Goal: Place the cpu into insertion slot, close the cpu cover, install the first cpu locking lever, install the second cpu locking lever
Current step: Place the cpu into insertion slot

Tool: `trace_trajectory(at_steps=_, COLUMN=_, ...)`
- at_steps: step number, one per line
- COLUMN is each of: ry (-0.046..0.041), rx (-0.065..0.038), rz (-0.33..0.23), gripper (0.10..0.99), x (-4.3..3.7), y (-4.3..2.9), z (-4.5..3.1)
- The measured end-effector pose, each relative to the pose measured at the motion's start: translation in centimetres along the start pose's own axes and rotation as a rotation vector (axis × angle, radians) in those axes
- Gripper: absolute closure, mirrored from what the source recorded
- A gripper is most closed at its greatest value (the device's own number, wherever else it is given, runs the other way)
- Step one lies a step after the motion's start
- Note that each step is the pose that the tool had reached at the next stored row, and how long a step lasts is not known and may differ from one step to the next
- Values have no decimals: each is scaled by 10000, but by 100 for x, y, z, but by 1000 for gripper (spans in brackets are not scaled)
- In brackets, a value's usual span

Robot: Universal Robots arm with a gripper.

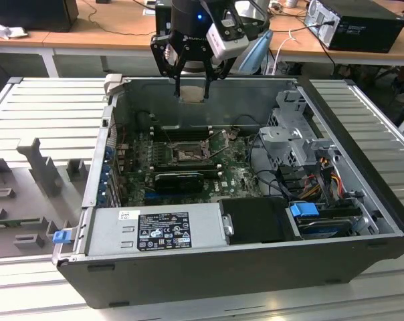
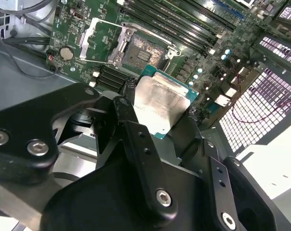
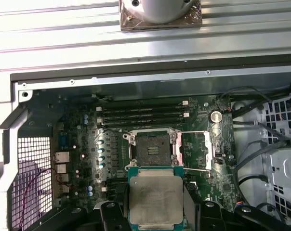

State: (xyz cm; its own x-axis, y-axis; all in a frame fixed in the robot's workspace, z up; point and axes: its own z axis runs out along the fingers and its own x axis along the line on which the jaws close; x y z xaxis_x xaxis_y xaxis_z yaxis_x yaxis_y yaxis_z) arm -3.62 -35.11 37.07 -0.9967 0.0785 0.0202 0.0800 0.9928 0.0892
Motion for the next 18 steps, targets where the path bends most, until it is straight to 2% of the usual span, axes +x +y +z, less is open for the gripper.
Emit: trace_trajectory(at_steps=18, ry=-68, rx=-16, rz=771, gripper=545, x=0, y=0, z=0)
